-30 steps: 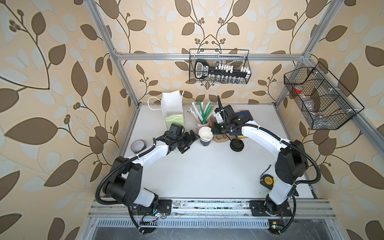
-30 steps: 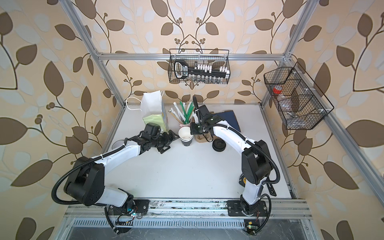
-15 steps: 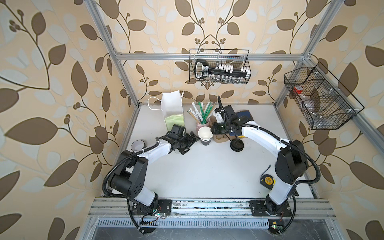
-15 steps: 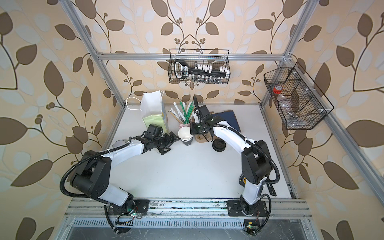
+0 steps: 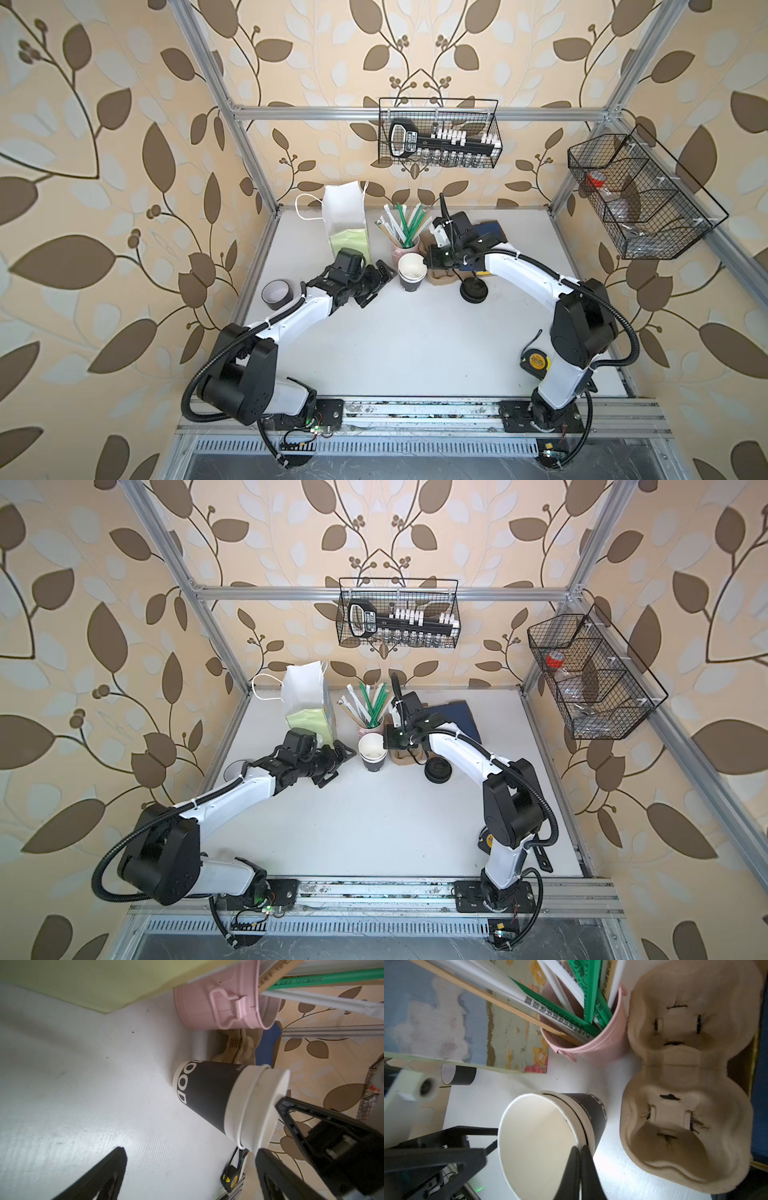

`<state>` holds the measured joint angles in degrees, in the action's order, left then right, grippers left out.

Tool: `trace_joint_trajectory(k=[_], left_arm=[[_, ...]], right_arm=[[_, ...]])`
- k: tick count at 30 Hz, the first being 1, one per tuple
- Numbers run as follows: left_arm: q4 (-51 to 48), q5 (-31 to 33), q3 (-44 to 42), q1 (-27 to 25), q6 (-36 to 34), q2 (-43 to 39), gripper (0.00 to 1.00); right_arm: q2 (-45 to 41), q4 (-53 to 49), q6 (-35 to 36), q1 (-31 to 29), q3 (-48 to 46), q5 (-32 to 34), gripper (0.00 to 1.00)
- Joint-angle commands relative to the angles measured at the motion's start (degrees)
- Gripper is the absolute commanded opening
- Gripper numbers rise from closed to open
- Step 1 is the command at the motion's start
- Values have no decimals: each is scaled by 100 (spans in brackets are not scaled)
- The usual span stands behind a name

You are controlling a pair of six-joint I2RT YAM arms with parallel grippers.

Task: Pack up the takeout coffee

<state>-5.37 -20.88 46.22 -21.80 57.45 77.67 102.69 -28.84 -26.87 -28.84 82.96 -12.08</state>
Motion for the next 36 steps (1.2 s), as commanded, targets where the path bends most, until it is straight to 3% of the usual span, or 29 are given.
trace_joint_trajectory(k=[1, 22, 36], left_arm=[[409, 63, -250, -35, 82, -150, 99], [1090, -205, -192, -35, 398, 451, 99], [1038, -258, -182, -35, 409, 818, 98]], right_arm=[[-56, 161, -63, 2, -95, -143, 0], [-142, 328, -149, -27, -306, -300, 0], [-155, 425, -248, -16, -332, -417, 0]])
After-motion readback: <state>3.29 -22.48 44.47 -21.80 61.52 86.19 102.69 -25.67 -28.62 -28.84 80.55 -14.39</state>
